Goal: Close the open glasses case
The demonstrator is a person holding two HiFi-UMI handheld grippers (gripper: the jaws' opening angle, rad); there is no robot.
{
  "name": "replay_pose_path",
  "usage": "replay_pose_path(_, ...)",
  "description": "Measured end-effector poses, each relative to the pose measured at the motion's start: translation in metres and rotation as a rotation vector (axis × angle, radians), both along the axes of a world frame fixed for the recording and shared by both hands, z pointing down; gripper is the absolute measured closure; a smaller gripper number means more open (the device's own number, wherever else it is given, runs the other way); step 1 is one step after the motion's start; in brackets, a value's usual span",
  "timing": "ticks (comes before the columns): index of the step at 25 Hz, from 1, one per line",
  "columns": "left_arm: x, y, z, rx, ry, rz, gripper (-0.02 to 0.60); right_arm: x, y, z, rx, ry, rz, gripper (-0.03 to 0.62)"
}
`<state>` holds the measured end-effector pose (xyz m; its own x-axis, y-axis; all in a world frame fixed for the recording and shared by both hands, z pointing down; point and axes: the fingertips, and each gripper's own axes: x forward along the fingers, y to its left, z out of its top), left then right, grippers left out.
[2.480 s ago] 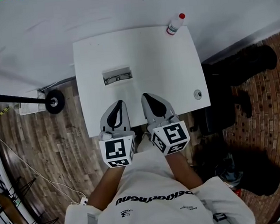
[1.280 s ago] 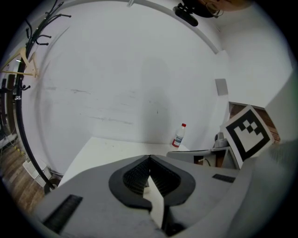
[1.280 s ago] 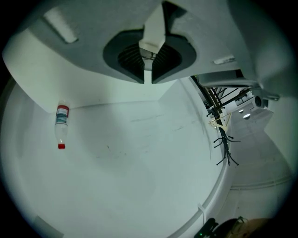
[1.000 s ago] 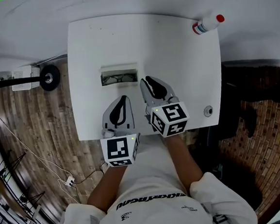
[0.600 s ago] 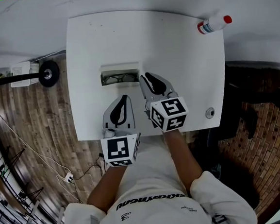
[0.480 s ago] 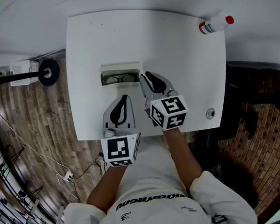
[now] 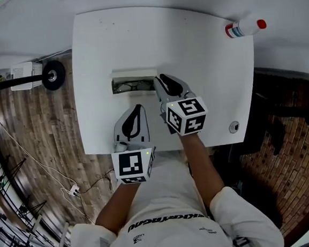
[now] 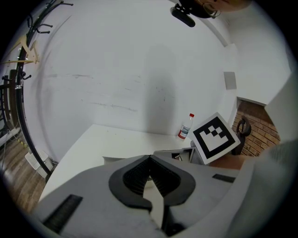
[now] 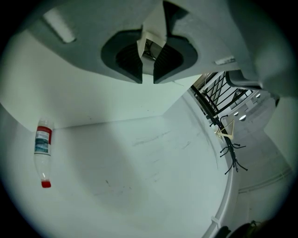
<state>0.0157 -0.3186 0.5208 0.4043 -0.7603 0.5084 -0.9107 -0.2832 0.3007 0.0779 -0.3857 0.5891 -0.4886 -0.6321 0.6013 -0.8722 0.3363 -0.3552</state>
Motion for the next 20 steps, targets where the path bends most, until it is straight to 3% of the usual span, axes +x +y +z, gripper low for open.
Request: replay_pose_path(20,-0.007,-0.006,0.014,-0.026,-0.002,-0.007,0.583,-0.003,-0.007,0.024,-0.061,0.003,-0.003,0.539)
